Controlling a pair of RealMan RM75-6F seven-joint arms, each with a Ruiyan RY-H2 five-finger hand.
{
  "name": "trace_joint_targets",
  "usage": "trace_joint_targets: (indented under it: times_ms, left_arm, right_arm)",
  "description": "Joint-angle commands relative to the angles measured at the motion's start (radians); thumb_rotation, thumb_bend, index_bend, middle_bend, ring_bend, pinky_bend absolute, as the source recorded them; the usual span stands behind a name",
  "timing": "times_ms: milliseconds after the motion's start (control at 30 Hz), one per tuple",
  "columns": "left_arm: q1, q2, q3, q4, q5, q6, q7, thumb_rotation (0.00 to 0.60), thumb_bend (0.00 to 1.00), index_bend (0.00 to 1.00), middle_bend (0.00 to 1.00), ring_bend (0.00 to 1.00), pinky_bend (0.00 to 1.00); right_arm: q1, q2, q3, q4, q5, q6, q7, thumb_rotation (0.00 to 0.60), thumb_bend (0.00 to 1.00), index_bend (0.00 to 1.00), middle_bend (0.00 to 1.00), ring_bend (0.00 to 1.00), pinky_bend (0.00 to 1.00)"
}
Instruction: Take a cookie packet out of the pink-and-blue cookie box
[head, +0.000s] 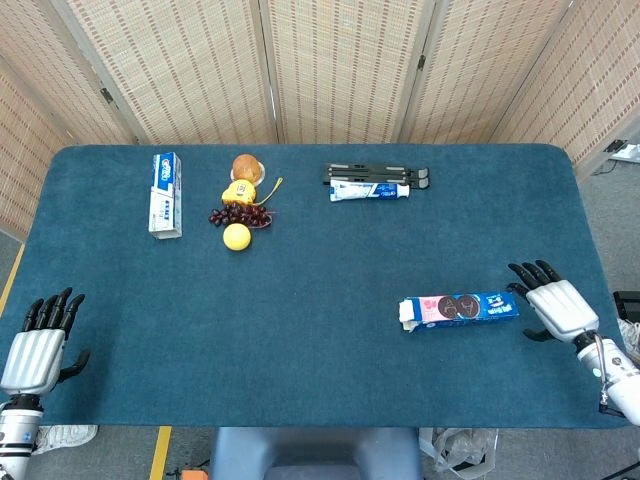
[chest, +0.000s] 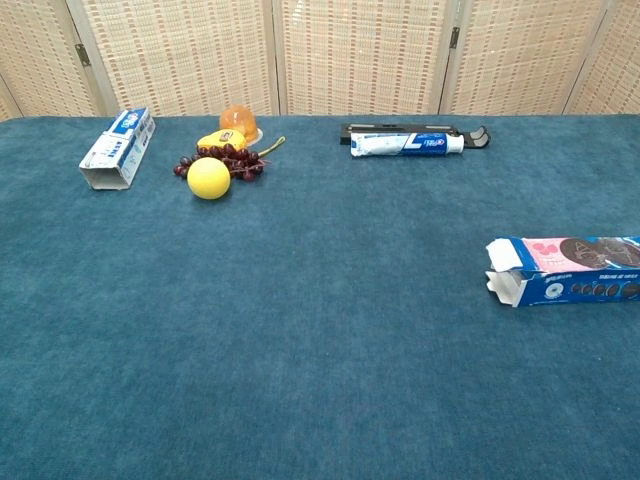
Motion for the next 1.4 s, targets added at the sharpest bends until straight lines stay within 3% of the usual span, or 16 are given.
trace_joint_targets:
  times_ms: [33, 800, 1167, 1400]
  left_arm:
    - [0.0, -0.001, 0.001, 0.0, -0.002, 0.0, 0.002, 0.6, 0.35, 0.0, 0.0, 0.0, 0.0]
    - [-0.007, -0.004, 0.004, 0.0, -0.015, -0.007, 0.017, 0.6, 0.36, 0.0, 0.0, 0.0, 0.0]
    - [-0.008, -0.003, 0.007, 0.001, -0.016, -0.009, 0.012, 0.6, 0.36, 0.0, 0.0, 0.0, 0.0]
    - [-0.013, -0.011, 0.006, 0.005, -0.028, -0.018, 0.029, 0.6, 0.36, 0.0, 0.0, 0.0, 0.0]
  right_arm:
    - [0.03, -0.039, -0.004, 0.049, 0.0, -0.035, 0.016, 0.6, 0.22, 0.26, 0.09, 0.05, 0.0]
    - [0.082, -0.166, -0.014, 0.209, 0.048, -0.089, 0.018, 0.6, 0.22, 0.37, 0.15, 0.12, 0.0]
    - [0.089, -0.175, -0.002, 0.201, 0.075, -0.076, -0.007, 0.6, 0.22, 0.49, 0.24, 0.17, 0.0]
    - [0.126, -0.087, 0.011, 0.095, 0.071, -0.088, -0.021, 0.6, 0.22, 0.52, 0.26, 0.18, 0.0]
